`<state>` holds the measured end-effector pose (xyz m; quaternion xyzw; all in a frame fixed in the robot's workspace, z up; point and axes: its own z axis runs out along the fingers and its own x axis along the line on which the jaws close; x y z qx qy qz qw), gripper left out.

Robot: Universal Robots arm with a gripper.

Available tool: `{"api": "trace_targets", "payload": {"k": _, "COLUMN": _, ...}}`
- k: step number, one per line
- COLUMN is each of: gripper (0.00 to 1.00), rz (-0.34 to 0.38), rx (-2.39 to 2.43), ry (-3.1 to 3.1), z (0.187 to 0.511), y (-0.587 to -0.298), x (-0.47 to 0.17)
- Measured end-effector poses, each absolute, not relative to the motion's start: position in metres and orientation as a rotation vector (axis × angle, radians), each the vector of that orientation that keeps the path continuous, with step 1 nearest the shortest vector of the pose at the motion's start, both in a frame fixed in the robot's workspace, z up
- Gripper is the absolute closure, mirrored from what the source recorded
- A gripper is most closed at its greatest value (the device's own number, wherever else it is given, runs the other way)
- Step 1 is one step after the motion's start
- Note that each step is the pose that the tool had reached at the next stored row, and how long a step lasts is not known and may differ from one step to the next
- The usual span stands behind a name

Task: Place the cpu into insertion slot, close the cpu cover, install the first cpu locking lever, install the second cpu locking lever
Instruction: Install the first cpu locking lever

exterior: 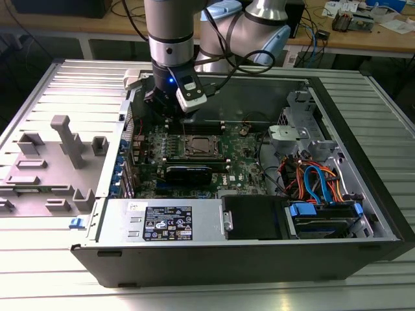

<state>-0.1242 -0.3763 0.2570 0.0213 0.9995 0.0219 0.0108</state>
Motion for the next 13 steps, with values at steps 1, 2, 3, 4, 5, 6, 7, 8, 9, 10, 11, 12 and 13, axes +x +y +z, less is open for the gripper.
{"api": "trace_targets", "payload": {"k": 1, "gripper": 0.89, "rz": 0.068, "rx": 0.066, "ry": 3.119, "z": 0.2570, "y": -0.3763, "x": -0.1258}}
{"api": "trace_targets", "payload": {"k": 2, "gripper": 0.89, "rz": 0.068, "rx": 0.066, "ry": 3.119, "z": 0.2569, "y": -0.3763, "x": -0.1274}}
{"api": "trace_targets", "payload": {"k": 3, "gripper": 0.89, "rz": 0.068, "rx": 0.067, "ry": 3.119, "z": 0.2569, "y": -0.3763, "x": -0.1296}}
{"api": "trace_targets", "payload": {"k": 4, "gripper": 0.89, "rz": 0.068, "rx": 0.066, "ry": 3.119, "z": 0.2569, "y": -0.3763, "x": -0.1311}}
{"api": "trace_targets", "payload": {"k": 5, "gripper": 0.89, "rz": 0.068, "rx": 0.066, "ry": 3.119, "z": 0.2569, "y": -0.3762, "x": -0.1316}}
{"api": "trace_targets", "payload": {"k": 6, "gripper": 0.89, "rz": 0.068, "rx": 0.066, "ry": 3.119, "z": 0.2569, "y": -0.3762, "x": -0.1318}}
{"api": "trace_targets", "payload": {"k": 7, "gripper": 0.89, "rz": 0.068, "rx": 0.066, "ry": 3.119, "z": 0.2569, "y": -0.3762, "x": -0.1320}}
{"api": "trace_targets", "payload": {"k": 8, "gripper": 0.89, "rz": 0.068, "rx": 0.066, "ry": 3.119, "z": 0.2570, "y": -0.3759, "x": -0.1321}}
{"api": "trace_targets", "payload": {"k": 9, "gripper": 0.89, "rz": 0.068, "rx": 0.066, "ry": 3.119, "z": 0.2569, "y": -0.3741, "x": -0.1321}}
{"api": "trace_targets", "payload": {"k": 10, "gripper": 0.89, "rz": 0.068, "rx": 0.065, "ry": 3.119, "z": 0.2569, "y": -0.3719, "x": -0.1317}}
{"api": "trace_targets", "payload": {"k": 11, "gripper": 0.89, "rz": 0.068, "rx": 0.064, "ry": 3.119, "z": 0.2569, "y": -0.3708, "x": -0.1313}}
{"api": "trace_targets", "payload": {"k": 12, "gripper": 0.89, "rz": 0.068, "rx": 0.059, "ry": 3.119, "z": 0.2569, "y": -0.3688, "x": -0.1301}}
{"api": "trace_targets", "payload": {"k": 13, "gripper": 0.89, "rz": 0.068, "rx": 0.055, "ry": 3.119, "z": 0.2569, "y": -0.3674, "x": -0.1292}}
